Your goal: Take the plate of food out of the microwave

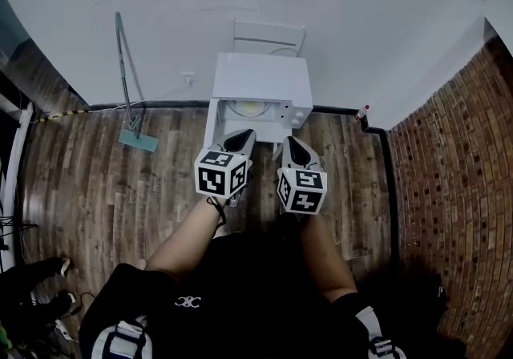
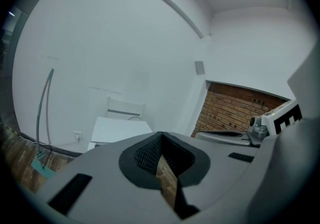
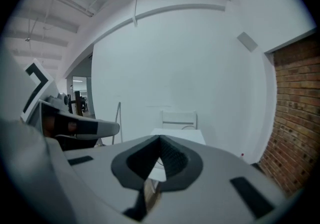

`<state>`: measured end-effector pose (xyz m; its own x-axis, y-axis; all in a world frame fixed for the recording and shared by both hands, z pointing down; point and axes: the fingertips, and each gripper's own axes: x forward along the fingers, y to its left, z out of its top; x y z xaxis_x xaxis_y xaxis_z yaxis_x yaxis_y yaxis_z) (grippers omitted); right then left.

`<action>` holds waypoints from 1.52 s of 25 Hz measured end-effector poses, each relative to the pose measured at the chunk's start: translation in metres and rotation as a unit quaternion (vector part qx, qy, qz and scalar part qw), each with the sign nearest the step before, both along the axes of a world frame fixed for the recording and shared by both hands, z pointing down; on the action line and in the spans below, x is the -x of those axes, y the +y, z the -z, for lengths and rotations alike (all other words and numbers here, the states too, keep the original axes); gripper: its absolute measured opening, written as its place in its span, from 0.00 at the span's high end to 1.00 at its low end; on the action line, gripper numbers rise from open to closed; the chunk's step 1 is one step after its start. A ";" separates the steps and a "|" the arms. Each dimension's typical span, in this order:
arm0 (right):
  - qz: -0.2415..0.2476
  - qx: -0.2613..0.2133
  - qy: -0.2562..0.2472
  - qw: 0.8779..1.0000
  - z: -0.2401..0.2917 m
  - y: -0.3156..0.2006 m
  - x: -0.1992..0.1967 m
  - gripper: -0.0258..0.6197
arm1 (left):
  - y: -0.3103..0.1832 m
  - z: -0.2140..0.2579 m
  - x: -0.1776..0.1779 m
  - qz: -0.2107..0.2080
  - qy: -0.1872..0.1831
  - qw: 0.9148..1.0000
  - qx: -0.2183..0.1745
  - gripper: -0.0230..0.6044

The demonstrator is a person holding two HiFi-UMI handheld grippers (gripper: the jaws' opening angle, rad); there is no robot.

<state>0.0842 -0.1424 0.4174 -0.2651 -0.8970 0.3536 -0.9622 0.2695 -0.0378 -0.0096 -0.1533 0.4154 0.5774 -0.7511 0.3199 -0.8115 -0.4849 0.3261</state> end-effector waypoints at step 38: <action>0.280 0.144 0.029 0.949 -0.151 -0.176 0.014 0.94 | -0.114 -0.111 -0.013 0.263 0.030 0.958 0.108 0.96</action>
<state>0.0707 -0.3188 0.5681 -0.6438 -0.4863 0.5907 -0.6746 0.7251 -0.1383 0.0035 -0.2670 0.5261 0.1592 -0.8636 0.4783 -0.9020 0.0697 0.4261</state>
